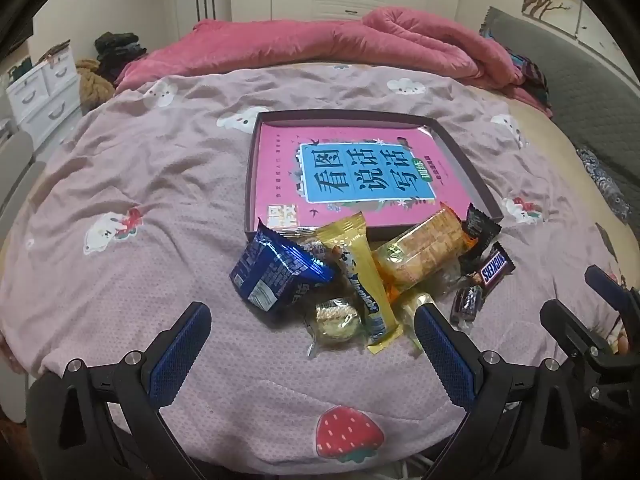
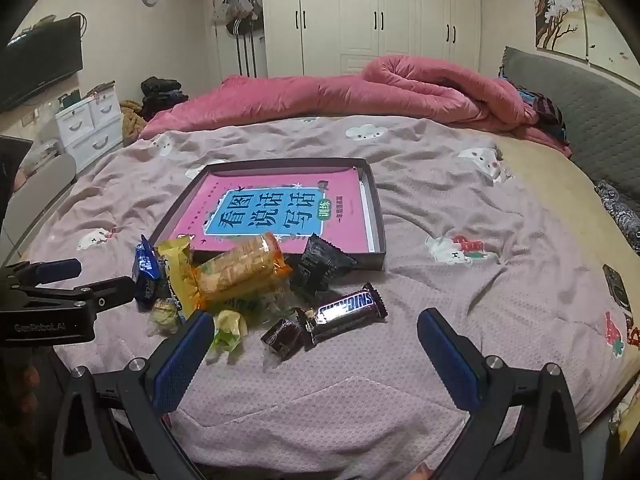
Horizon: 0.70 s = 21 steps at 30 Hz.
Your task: Organize snacks
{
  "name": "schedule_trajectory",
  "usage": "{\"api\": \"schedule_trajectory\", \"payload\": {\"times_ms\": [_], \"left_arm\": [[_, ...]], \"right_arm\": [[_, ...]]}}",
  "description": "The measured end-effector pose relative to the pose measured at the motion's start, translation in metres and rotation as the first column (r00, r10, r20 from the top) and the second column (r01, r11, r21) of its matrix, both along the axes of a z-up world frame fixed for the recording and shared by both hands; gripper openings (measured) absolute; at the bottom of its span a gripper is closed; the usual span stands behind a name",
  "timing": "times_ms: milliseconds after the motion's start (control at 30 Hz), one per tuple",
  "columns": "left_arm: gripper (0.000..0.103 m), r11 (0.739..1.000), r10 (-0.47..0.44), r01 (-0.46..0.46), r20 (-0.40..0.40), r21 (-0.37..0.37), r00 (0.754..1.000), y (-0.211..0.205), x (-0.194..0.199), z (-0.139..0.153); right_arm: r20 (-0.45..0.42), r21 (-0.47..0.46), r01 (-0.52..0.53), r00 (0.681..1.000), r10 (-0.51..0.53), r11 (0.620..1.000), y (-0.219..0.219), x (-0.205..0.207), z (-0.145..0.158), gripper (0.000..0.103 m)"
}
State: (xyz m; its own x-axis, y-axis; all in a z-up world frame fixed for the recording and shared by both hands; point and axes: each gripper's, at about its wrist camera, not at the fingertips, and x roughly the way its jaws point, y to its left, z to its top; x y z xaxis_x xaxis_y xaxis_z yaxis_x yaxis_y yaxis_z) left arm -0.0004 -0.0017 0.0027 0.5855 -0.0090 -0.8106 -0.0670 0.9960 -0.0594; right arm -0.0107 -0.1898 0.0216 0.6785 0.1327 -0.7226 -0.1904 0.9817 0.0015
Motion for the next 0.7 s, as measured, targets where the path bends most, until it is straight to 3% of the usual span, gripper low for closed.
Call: {"api": "schedule_trajectory", "payload": {"times_ms": [700], "left_arm": [[0.101,0.999,-0.043,0.043,0.017,-0.006,0.999,-0.0075,-0.0061,0.0031]], "right_arm": [[0.043,-0.011,-0.004,0.999,0.004,1.000,0.0022,-0.0048,0.0073,0.102]]}}
